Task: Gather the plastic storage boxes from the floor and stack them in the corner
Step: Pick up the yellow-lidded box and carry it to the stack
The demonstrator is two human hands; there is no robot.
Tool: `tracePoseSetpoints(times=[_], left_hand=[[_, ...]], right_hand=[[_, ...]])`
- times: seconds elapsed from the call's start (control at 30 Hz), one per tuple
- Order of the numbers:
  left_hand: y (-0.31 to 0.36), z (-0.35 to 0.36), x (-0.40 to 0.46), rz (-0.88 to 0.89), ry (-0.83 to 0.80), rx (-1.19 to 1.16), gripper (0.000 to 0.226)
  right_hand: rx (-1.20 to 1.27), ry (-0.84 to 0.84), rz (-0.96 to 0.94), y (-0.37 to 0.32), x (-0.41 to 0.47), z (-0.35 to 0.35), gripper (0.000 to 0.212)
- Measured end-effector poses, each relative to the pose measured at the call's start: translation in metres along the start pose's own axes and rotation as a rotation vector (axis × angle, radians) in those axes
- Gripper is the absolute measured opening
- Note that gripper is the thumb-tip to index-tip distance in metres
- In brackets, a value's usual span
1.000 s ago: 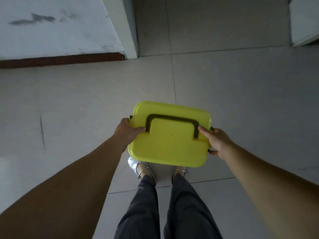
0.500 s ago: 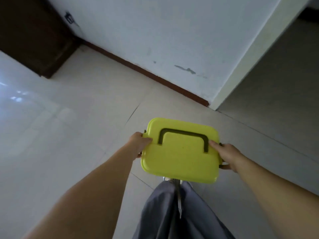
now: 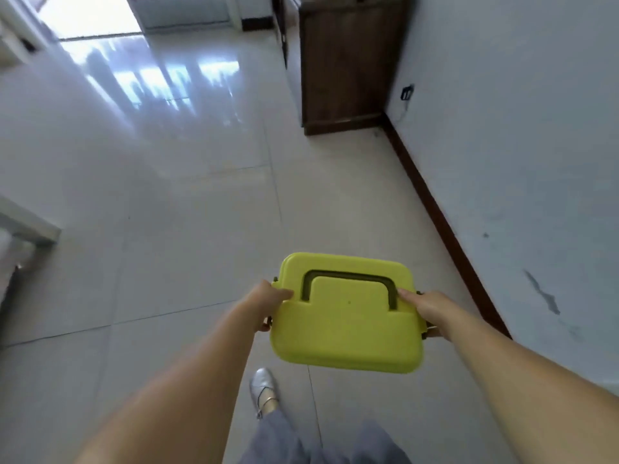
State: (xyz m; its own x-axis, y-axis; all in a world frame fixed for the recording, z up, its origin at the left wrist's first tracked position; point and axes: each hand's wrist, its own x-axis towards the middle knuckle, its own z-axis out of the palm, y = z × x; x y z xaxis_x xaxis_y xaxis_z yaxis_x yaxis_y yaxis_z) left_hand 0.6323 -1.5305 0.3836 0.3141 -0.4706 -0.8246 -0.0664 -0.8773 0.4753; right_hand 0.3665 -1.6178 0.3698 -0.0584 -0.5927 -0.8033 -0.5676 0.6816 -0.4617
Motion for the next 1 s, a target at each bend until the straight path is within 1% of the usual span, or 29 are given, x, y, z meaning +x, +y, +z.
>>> tracePoseSetpoints(times=[0.07,0.1,0.17,0.27,0.37,0.43,0.47,0.53,0.57,0.7,0.83,1.0], left_hand=[[-0.006,-0.054,0.012,-0.012,0.034,-0.047,0.048],[-0.007,-0.07,0.014,-0.019,0.046,-0.064,0.048],[-0.012,-0.127,0.027,-0.032,0.083,-0.116,0.047],[-0.016,-0.2,0.041,-0.037,0.154,-0.173,0.044],[-0.022,-0.266,0.057,-0.048,0.235,-0.239,0.042],[-0.024,-0.301,0.069,-0.061,0.257,-0.297,0.039],[-0.027,-0.306,0.07,-0.069,0.256,-0.31,0.039],[-0.027,-0.344,0.092,-0.108,0.26,-0.377,0.039],[-0.026,-0.354,0.099,-0.132,0.264,-0.393,0.041],[-0.002,-0.43,0.151,-0.173,0.288,-0.47,0.048],[0.04,-0.51,0.193,-0.177,0.32,-0.478,0.045],[0.086,-0.619,0.243,-0.173,0.403,-0.538,0.047]], right_hand=[[-0.082,-0.019,-0.04,-0.052,0.004,0.041,0.066],[-0.095,-0.022,-0.058,-0.068,0.002,0.054,0.066],[-0.136,-0.064,-0.086,-0.118,0.003,0.1,0.066],[-0.158,-0.115,-0.145,-0.181,0.001,0.162,0.066],[-0.188,-0.179,-0.201,-0.236,0.0,0.221,0.06],[-0.206,-0.226,-0.232,-0.269,0.001,0.252,0.055],[-0.208,-0.238,-0.229,-0.274,-0.001,0.257,0.054],[-0.257,-0.272,-0.228,-0.318,0.014,0.292,0.057],[-0.283,-0.263,-0.231,-0.331,0.018,0.302,0.058],[-0.342,-0.282,-0.252,-0.428,0.052,0.366,0.058],[-0.383,-0.309,-0.28,-0.524,0.081,0.424,0.057],[-0.454,-0.333,-0.311,-0.645,0.098,0.502,0.057]])
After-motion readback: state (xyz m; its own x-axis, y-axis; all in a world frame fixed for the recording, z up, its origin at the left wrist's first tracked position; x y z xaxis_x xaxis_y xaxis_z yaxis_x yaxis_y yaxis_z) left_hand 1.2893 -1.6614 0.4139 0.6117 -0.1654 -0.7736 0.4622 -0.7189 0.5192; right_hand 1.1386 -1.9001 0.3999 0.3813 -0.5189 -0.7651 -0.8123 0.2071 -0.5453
